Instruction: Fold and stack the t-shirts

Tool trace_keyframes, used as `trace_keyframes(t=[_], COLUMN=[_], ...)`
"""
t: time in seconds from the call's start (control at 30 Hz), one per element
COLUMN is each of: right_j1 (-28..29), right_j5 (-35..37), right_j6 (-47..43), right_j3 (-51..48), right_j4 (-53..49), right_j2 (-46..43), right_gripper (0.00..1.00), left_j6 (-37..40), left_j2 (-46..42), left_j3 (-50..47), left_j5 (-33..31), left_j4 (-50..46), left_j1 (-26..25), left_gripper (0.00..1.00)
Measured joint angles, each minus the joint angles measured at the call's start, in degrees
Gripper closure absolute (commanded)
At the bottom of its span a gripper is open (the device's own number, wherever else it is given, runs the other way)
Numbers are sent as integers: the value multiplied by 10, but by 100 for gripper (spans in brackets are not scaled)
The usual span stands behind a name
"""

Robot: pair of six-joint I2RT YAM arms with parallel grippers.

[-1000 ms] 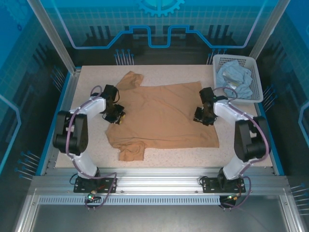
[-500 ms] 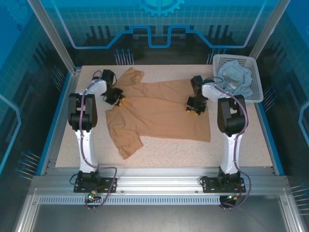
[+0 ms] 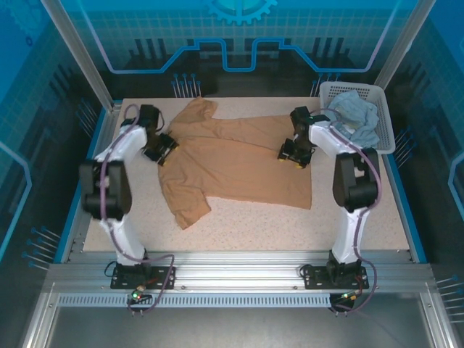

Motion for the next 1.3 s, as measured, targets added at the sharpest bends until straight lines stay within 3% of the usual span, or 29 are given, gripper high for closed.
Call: trace_keyframes(t=[0.17,0.37,0.67,0.77,0.87,1.1,1.3], right_j1=[-5,-17,-50,-64,-71,-80,-80], right_j5=[-28,-57,-71,-71,-66,-49,-37], right_j6=[12,37,47,51,57,77,80], right_j3=[-135,-295,-385,-394,-395,-395,-395], right_j4=[12,17,29,30,30,40,53], right_j2=[-162,-271,-309,-308,-301,-279,-236], right_gripper=[41,42,45,46,47,59,61], left_j6=[-27,-60,-76,-88,-98,-115,-146], left_j2=[-191,-249,-256,-261,-269,-343,-419], left_j3=[-220,-398,-424,-441,-460,-469,-500], left_j5=[17,67,86,88,90,85,86], left_j4=[-19,-5,76,89,93,66,36], left_j1=[-30,-62,-87,-112,-125,-136,-150], left_gripper=[47,47,57,74,99,100,100])
